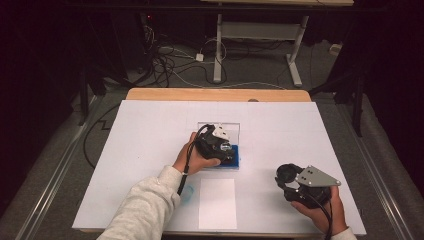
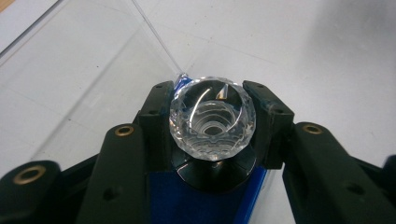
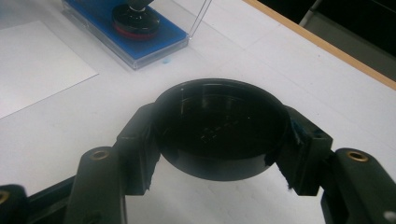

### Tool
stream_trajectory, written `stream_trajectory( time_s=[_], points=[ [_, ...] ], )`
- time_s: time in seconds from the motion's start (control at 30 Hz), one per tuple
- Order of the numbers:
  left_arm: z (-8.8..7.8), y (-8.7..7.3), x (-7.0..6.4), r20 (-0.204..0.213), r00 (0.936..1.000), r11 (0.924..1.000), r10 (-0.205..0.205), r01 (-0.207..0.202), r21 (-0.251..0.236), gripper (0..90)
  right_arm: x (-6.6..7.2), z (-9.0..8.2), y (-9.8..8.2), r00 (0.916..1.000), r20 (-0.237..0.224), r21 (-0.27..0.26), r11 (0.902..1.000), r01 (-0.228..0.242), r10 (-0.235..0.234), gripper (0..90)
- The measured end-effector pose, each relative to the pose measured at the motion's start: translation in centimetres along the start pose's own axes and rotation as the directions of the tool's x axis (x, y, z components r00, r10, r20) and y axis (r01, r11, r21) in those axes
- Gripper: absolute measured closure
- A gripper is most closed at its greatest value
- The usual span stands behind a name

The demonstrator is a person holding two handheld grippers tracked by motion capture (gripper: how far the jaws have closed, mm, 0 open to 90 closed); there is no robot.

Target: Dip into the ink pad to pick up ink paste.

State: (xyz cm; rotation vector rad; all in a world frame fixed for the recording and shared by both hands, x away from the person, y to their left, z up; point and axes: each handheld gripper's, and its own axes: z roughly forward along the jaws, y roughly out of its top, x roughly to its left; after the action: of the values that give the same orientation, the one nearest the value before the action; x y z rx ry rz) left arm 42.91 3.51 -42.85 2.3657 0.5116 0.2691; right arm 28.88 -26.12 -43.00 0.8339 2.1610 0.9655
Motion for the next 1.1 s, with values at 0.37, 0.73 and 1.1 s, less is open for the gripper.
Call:
stream_trajectory(
  time_s=[0.37,0.73,1.1],
  points=[
    [-0.1,-0.1,0.0,0.0,1.0,1.0,0.003,-0.003,0.003,54.9,0.0,0.0,0.1,1.0,-0.004,-0.002,1.0,0.003,-0.003,38.2],
    [-0.3,0.1,-0.1,-0.009,0.9999,0.9998,0.012,-0.011,0.015,55.0,0.0,0.0,0.0,1.0,-0.001,-0.003,1.0,0.0,0.0,38.2],
    [-2.8,0.3,0.0,-0.025,0.9996,0.9984,0.012,-0.014,-0.056,55.0,-0.2,-0.1,0.0,1.0,0.002,-0.013,0.9999,-0.008,0.008,38.2]
  ],
)
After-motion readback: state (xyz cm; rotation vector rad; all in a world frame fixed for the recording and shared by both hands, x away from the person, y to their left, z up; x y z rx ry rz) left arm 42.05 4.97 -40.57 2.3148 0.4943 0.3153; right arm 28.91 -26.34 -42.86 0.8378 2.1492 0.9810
